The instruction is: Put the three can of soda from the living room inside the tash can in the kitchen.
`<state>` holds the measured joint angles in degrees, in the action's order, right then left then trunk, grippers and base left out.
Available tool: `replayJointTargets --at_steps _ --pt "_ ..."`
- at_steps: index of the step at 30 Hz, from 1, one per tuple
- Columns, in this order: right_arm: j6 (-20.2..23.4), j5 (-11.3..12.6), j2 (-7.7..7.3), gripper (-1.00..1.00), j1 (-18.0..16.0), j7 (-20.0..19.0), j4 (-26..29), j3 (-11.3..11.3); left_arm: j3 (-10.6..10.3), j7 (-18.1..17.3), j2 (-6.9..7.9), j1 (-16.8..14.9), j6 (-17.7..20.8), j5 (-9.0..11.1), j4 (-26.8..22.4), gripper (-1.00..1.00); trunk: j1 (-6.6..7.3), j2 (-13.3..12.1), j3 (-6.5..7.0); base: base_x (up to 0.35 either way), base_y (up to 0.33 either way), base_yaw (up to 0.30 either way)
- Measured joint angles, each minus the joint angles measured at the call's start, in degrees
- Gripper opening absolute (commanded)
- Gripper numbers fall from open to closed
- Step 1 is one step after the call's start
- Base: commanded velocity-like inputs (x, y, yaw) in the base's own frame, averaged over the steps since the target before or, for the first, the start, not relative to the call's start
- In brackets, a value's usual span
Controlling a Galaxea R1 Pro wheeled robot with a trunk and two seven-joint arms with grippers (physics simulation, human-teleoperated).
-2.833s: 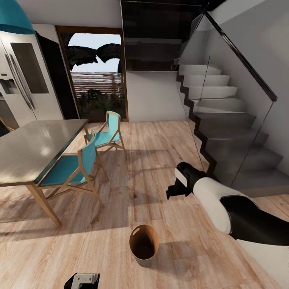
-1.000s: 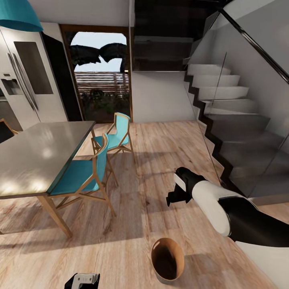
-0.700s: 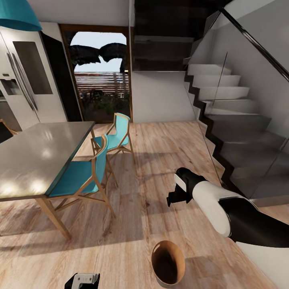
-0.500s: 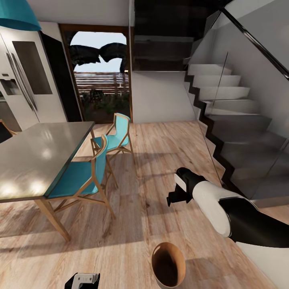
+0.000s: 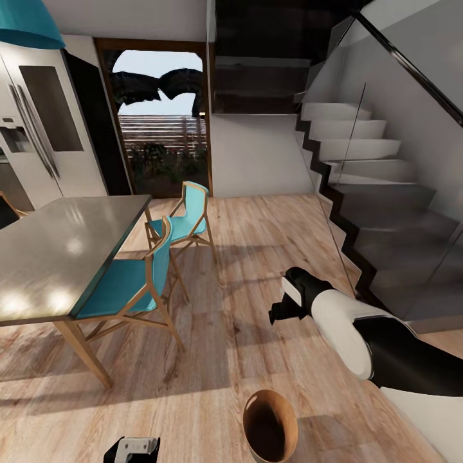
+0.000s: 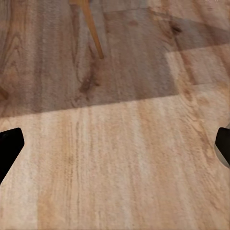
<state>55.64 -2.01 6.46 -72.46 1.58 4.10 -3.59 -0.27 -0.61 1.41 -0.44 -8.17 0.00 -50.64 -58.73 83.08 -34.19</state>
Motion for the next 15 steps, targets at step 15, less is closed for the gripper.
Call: replayJointTargets --at_steps 15 --pt "-2.94 0.02 -0.16 1.0 0.28 0.0 -0.07 -0.01 0.01 0.0 0.0 0.0 -0.04 0.0 -0.27 1.0 0.0 0.0 0.0 0.0 0.0 0.0"
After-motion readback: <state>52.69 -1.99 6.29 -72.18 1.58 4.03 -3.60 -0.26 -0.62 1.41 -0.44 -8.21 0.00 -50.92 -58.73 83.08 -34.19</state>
